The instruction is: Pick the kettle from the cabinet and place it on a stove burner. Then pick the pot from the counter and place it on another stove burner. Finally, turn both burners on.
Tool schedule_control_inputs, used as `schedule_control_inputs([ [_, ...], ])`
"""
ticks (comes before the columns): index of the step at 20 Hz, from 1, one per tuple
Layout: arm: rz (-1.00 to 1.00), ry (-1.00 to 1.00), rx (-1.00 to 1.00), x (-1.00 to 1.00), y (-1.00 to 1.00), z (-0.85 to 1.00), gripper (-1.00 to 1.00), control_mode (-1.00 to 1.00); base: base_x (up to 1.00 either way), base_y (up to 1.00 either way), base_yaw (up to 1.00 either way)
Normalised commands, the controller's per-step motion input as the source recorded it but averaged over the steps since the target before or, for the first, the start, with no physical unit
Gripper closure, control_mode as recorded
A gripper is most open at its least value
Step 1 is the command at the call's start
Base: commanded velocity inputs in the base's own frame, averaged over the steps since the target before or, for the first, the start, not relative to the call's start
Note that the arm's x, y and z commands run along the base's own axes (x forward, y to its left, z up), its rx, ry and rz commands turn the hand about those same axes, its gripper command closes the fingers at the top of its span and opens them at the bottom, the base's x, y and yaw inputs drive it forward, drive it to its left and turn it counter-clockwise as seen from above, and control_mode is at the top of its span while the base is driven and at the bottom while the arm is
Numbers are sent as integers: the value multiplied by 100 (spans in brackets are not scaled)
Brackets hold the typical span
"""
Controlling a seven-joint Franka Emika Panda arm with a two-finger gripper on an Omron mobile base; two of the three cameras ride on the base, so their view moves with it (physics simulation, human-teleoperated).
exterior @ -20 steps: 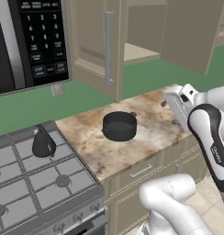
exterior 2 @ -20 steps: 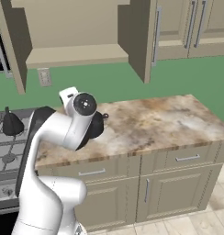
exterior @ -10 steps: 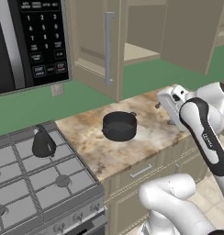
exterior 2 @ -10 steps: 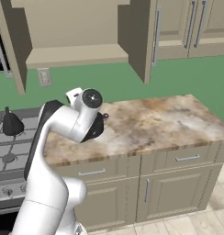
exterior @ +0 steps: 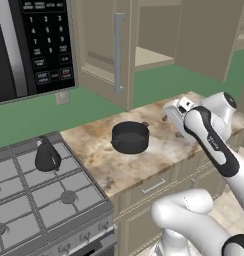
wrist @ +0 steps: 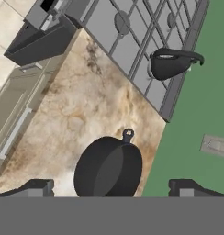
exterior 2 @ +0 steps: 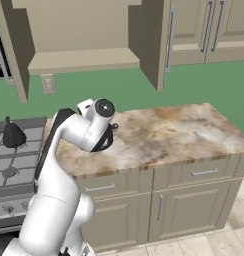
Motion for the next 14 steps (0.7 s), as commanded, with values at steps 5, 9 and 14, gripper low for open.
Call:
schedule_control_inputs([
  [5, 1, 0, -5, 39, 2, -36, -100, -100, 0, 0, 0],
  [9, 0, 0, -8, 42, 1, -41, -100, -100, 0, 0, 0],
  [14, 0, 0, -10, 43, 4, -39, -100, -100, 0, 0, 0],
])
